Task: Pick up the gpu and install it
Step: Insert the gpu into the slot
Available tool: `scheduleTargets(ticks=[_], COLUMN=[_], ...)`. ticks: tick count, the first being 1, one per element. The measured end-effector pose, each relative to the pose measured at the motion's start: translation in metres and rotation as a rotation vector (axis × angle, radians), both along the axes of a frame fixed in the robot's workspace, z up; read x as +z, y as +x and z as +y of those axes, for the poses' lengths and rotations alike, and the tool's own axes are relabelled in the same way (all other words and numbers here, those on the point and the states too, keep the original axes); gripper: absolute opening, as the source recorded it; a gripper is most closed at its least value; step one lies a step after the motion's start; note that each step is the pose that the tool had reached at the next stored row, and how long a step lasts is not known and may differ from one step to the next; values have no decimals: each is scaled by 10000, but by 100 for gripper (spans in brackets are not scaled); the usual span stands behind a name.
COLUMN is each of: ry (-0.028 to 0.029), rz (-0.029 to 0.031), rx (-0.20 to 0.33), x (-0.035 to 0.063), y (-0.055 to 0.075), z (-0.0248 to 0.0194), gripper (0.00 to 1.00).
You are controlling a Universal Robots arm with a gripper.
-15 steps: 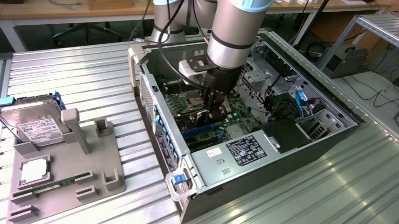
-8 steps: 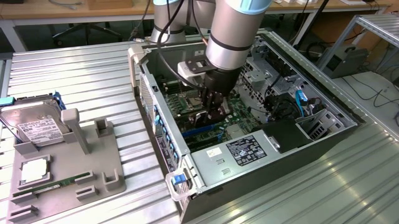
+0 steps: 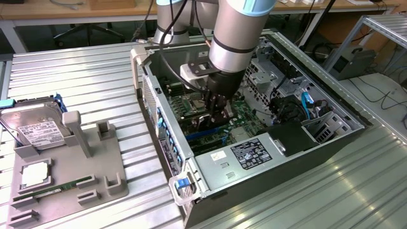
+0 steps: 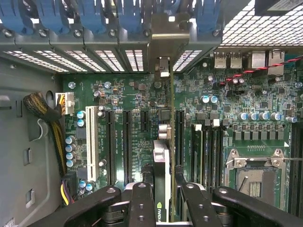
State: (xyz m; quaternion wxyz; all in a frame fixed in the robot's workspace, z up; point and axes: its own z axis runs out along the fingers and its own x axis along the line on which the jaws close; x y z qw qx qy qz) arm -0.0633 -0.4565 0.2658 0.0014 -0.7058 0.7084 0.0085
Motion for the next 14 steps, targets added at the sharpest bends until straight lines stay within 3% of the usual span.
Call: scheduleTargets(ticks=[14], ry=[0], rz=[-5], rx=[-1], x=[-44], y=[-39], z=[5], gripper=[27])
